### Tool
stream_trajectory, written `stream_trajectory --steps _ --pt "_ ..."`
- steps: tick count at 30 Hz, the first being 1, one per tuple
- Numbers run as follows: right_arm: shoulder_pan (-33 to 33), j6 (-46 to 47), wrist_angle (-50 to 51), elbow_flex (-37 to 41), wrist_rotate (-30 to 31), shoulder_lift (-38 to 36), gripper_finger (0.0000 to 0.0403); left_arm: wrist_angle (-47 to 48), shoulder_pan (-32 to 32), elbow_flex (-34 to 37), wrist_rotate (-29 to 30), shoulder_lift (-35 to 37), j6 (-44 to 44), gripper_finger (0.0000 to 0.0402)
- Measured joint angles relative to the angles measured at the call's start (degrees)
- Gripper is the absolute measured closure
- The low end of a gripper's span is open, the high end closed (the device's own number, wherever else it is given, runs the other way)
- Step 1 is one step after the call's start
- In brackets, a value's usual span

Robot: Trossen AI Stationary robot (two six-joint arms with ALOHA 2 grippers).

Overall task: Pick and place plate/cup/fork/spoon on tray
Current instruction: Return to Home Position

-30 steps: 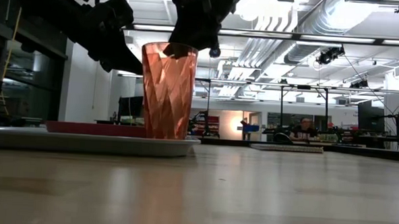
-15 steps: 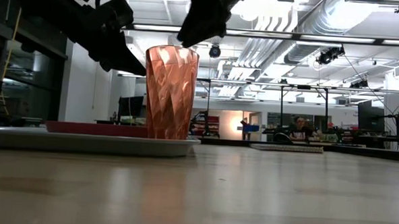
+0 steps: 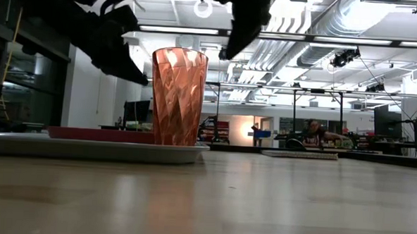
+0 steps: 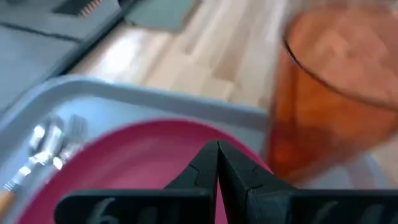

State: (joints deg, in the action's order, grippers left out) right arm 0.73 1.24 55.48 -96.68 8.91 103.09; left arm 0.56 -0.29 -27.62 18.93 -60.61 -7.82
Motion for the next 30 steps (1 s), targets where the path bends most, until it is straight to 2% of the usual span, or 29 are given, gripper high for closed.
stream_trajectory --steps 4,11,13,17,23,30 --pt "0.0 -0.1 3.7 0.0 0.5 -0.3 0.0240 -0.2 -3.1 0.0 -0.8 3.8 2.7 0.0401" --pt "0.1 1.4 8.3 1.5 2.9 -3.8 0.0240 1.8 -5.4 0.0 -6.4 14.7 7.1 0.0401" --pt "0.0 2.4 6.5 5.9 3.2 -7.2 0.0240 3.8 -5.2 0.0 -6.4 17.8 7.4 0.0401" --pt "0.0 6.3 -1.6 20.4 3.1 -16.9 0.0240 4.4 -4.1 2.1 -6.4 24.0 6.9 0.0401" --pt "1.1 13.3 -19.0 41.2 2.6 -33.9 0.0240 -0.9 -1.5 8.8 -6.5 32.9 6.9 0.0401" --pt "1.9 15.3 -33.6 53.9 4.4 -49.9 0.0240 -1.6 0.5 13.0 -7.2 42.2 6.6 0.0401"
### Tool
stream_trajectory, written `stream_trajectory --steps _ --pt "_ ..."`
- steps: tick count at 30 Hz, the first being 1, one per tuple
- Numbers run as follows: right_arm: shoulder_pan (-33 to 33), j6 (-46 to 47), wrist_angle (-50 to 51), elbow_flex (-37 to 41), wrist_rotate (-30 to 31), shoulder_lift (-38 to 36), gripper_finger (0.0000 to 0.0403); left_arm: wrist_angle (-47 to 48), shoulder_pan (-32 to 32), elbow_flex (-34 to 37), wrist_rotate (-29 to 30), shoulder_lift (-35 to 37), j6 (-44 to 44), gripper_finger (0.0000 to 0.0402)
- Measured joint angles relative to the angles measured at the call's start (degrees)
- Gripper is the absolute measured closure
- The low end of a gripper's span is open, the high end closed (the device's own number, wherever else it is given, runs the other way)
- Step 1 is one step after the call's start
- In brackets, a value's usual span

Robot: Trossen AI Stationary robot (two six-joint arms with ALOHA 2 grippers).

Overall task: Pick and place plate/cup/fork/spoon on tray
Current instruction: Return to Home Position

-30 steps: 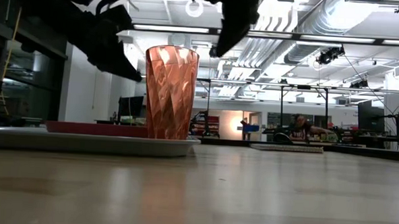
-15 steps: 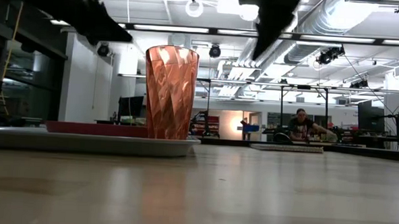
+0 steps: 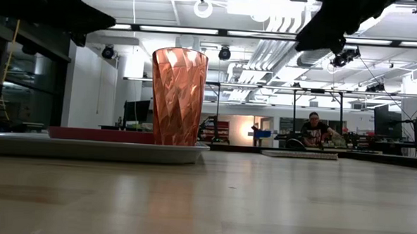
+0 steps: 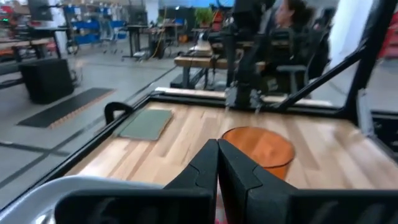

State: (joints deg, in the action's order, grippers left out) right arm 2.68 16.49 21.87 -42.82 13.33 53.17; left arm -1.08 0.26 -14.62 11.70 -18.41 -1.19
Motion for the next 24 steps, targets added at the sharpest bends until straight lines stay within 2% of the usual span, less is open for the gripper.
stream_trajectory --steps 4,8,13,18,21,24 --pt "-0.2 0.0 -3.3 3.7 0.4 -5.3 0.0240 -0.2 1.6 2.0 -1.1 2.5 -1.6 0.0401" --pt "-0.8 -1.1 -2.6 4.4 0.6 -7.4 0.0240 -3.3 4.3 6.5 -1.1 3.2 -3.7 0.0401" --pt "-0.8 -1.4 -1.5 4.4 -1.2 -8.7 0.0240 -13.9 6.9 13.6 -0.5 3.1 -5.4 0.0401" --pt "-0.7 -2.4 5.1 4.4 -2.8 -11.6 0.0240 -14.1 8.0 13.9 0.7 3.3 -4.6 0.0401" --pt "-0.7 -1.9 9.6 4.5 -1.1 -14.8 0.0240 -15.4 8.1 13.9 0.8 3.9 -3.4 0.0401" --pt "-0.1 -1.7 8.1 7.1 -0.1 -19.6 0.0247 -15.5 8.0 13.9 0.9 4.0 -2.3 0.0401"
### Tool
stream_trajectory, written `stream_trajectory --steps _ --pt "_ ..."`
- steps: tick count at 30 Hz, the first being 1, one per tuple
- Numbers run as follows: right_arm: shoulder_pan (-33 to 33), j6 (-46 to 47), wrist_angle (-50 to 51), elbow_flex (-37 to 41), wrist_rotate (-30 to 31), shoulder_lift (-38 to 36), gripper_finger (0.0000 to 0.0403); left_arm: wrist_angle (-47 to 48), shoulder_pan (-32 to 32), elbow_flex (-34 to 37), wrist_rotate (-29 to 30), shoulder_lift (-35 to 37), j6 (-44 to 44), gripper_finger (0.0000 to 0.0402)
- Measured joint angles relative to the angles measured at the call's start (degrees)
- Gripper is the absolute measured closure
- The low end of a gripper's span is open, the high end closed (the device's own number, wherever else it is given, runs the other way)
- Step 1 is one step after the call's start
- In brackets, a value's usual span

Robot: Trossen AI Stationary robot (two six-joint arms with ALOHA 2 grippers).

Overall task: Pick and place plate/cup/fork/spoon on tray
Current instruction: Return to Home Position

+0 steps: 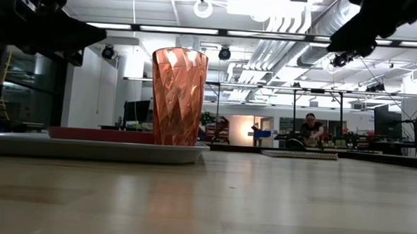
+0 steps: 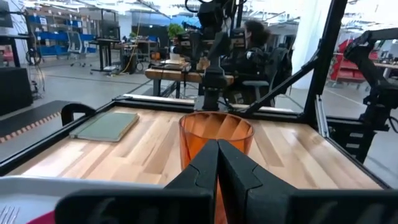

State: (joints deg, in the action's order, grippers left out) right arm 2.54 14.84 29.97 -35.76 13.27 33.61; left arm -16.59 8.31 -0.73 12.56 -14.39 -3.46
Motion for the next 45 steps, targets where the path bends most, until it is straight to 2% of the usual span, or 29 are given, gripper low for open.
stream_trajectory --steps 4,11,16,19,23,39,45 --pt "1.5 2.0 -4.7 7.1 0.1 -8.8 0.0282 0.4 0.0 0.0 0.0 0.0 -0.2 0.0401" --pt "2.0 0.7 -12.4 16.5 1.3 -23.4 0.0393 2.6 0.0 0.0 0.2 0.0 1.0 0.0401" --pt "2.0 -2.3 -25.0 25.7 1.2 -29.9 0.0387 4.6 0.0 0.0 0.2 0.0 0.7 0.0401" --pt "2.0 -2.2 -28.4 30.6 0.8 -31.9 0.0400 5.4 0.0 0.0 0.2 -0.1 0.1 0.0401" --pt "2.0 -1.5 -33.5 35.1 -0.1 -33.0 0.0398 5.3 0.0 0.0 0.2 -0.1 0.1 0.0401" --pt "2.5 -10.9 -33.2 35.2 1.3 -32.8 0.0400 5.2 0.0 0.0 0.2 -0.1 0.1 0.0398" --pt "2.5 -8.3 -33.2 35.2 1.3 -32.8 0.0400 5.2 0.0 0.0 0.2 -0.1 0.1 0.0398"
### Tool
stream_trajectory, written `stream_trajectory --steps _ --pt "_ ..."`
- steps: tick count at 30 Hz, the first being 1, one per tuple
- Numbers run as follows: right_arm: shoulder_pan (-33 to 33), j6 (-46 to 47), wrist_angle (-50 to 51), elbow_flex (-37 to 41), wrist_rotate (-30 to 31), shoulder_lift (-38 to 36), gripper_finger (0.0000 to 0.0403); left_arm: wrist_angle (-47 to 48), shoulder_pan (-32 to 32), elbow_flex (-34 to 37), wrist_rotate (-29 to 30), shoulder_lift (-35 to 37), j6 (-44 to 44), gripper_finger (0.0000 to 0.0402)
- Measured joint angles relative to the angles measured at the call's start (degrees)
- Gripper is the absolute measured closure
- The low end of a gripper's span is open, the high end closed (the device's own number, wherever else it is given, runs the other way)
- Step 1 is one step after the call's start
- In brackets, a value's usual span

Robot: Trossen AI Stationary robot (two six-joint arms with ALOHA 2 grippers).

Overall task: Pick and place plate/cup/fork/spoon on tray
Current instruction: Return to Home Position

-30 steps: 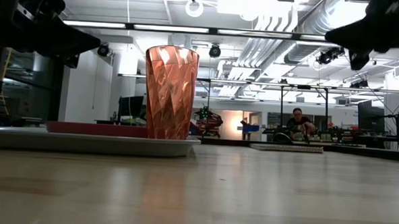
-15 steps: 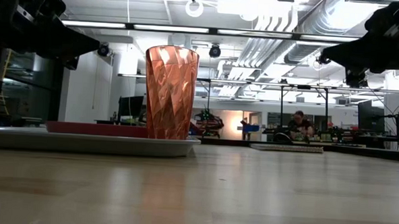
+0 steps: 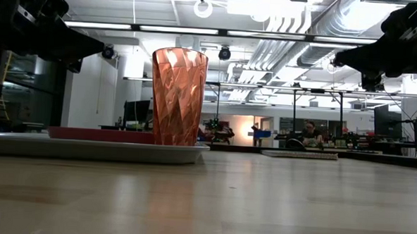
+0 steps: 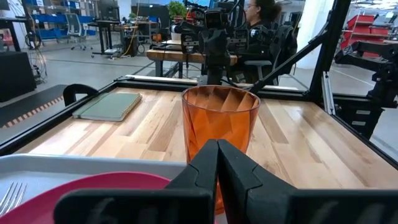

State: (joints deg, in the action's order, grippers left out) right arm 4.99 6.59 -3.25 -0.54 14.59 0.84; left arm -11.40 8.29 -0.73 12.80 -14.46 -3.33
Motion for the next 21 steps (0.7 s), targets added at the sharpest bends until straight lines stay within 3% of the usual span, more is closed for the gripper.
stream_trajectory --steps 21 --pt "0.0 0.9 0.0 0.0 0.0 0.0 0.0400 0.0 0.0 0.0 0.0 0.0 0.0 0.0398"
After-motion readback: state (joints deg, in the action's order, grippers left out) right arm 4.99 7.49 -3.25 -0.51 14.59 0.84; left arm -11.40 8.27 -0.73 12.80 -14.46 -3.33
